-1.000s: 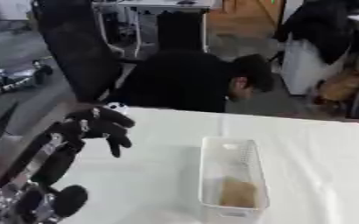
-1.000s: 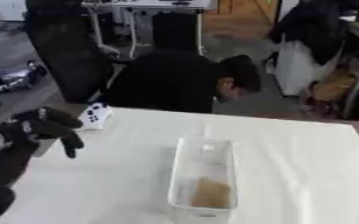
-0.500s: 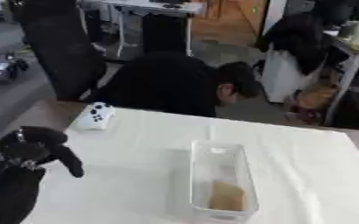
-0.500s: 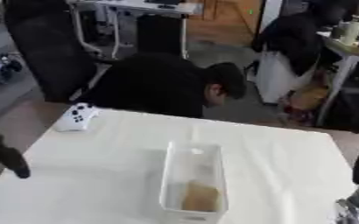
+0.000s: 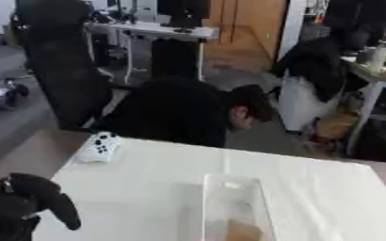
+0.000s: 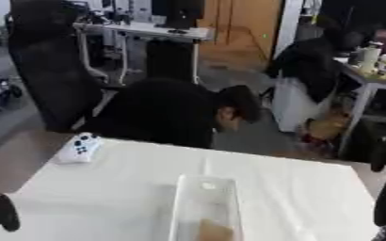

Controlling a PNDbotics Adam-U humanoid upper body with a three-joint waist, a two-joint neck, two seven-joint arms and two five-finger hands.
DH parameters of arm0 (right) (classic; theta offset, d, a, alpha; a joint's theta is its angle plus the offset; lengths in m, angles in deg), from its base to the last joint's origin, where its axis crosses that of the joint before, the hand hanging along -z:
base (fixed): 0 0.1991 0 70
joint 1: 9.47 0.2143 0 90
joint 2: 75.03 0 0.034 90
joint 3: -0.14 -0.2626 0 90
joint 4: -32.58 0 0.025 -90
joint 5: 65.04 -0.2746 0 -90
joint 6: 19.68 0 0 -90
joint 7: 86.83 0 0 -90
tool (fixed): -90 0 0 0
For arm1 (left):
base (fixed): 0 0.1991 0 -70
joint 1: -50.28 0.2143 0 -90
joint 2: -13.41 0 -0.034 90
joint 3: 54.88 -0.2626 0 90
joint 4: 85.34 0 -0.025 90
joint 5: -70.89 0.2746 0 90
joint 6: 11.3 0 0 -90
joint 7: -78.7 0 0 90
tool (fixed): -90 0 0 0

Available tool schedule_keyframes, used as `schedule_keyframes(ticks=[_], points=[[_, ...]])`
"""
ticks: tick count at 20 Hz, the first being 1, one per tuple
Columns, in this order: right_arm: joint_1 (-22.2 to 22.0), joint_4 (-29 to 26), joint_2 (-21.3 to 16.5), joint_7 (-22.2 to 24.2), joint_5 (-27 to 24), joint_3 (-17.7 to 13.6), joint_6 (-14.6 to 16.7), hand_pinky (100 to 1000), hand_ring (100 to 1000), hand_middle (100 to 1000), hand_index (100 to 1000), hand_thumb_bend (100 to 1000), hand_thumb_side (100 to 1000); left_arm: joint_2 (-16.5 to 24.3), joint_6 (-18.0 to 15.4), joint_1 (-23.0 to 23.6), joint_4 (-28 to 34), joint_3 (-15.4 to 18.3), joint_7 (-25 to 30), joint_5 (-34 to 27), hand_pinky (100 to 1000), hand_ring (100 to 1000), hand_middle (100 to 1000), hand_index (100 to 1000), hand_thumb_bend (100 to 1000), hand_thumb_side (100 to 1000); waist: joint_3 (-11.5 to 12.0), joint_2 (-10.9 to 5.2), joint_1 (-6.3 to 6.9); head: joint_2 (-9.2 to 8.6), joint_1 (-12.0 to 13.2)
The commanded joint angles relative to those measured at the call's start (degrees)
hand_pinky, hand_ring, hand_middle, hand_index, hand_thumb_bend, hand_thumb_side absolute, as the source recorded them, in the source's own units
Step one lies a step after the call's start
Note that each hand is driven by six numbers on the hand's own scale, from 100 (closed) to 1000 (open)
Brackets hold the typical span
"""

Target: Pick up objects on the table and place them in the box.

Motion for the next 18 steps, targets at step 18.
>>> schedule_keyframes(ticks=[18], points=[[1.7, -0.7, -0.8, 0.9, -0.8, 0.7, 1.3, 100, 248, 367, 481, 100, 1000, 0.3, 2.4, 1.1, 1.0, 0.5, 1.1, -1.9, 429, 596, 751, 784, 485, 702, -0.6, -0.65, 0.92, 2.20, 1.4]])
